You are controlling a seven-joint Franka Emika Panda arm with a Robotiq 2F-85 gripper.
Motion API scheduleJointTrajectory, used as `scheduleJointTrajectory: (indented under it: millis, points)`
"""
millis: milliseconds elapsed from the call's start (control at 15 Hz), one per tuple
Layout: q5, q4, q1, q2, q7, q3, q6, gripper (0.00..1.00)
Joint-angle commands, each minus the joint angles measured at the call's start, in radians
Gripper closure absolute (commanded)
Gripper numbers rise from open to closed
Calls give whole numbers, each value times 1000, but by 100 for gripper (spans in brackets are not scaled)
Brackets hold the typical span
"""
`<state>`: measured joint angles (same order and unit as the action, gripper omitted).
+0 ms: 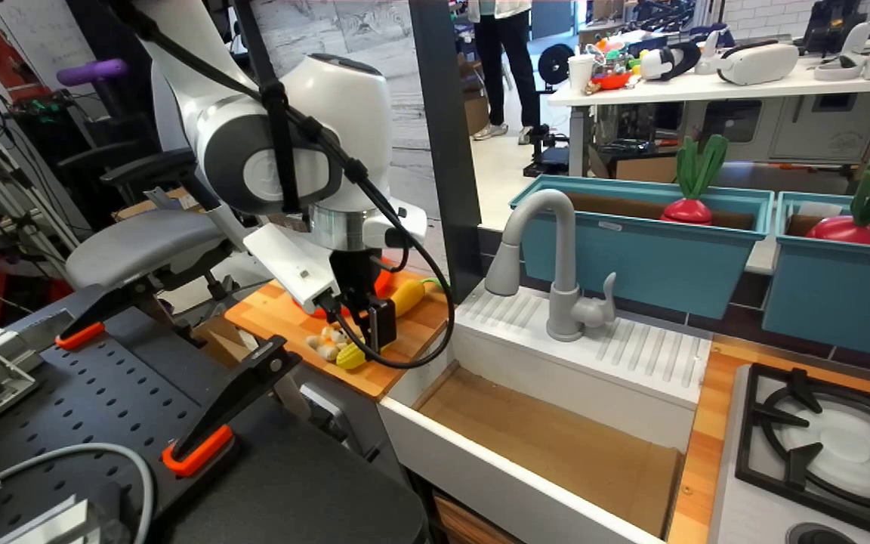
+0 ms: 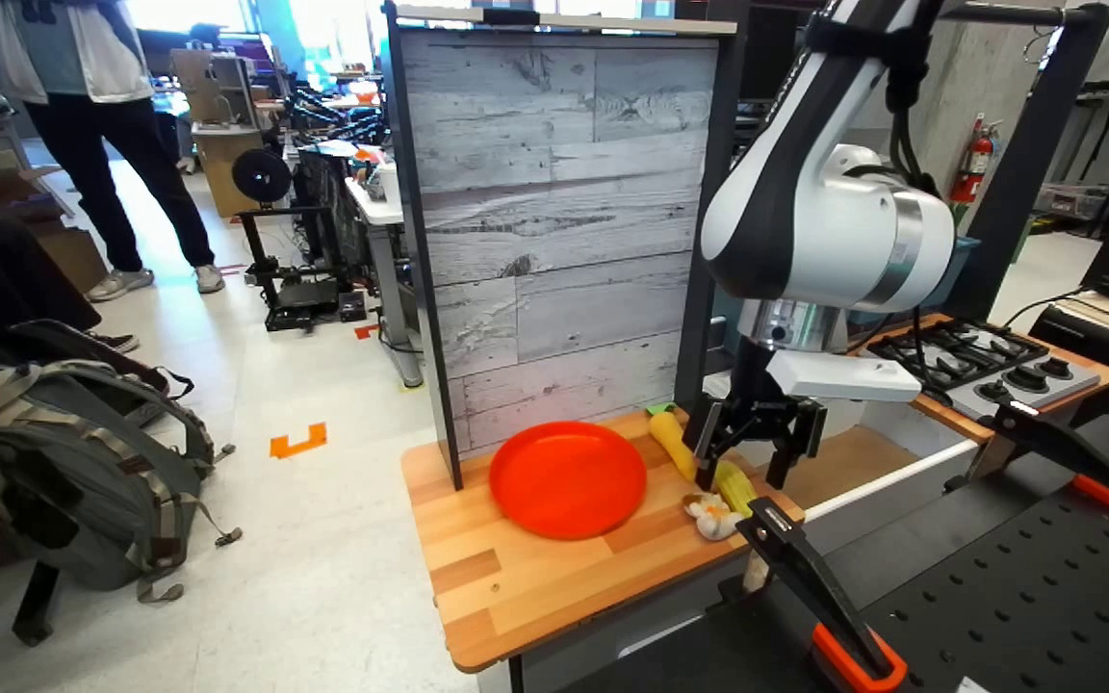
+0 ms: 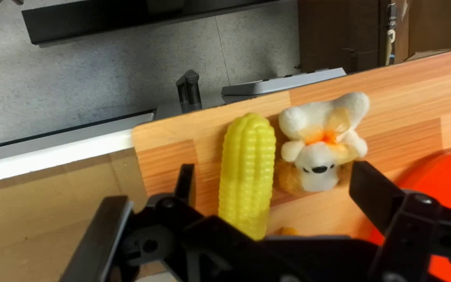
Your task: Pick up the corn and put it on the left side of the counter
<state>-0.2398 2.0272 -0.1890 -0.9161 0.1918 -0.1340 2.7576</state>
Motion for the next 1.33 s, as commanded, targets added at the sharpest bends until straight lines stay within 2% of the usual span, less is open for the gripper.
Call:
scheduleJointTrajectory:
  millis: [0,133,400,733,867,1000,1267]
  points:
    - [23,-43,9,-44,-30,-1,24,26]
    - [24,-51,7,-48,-26,-2,23,28]
    - [20,-34,-9,-22,-13,-11,41,61]
    - [15,16,-52,31,11,-39,101,96]
    - [17,42,-65,57,18,-50,130,93]
    - [21,72,-75,90,23,-62,150,97]
    - [29,152,-82,178,39,-101,195,95]
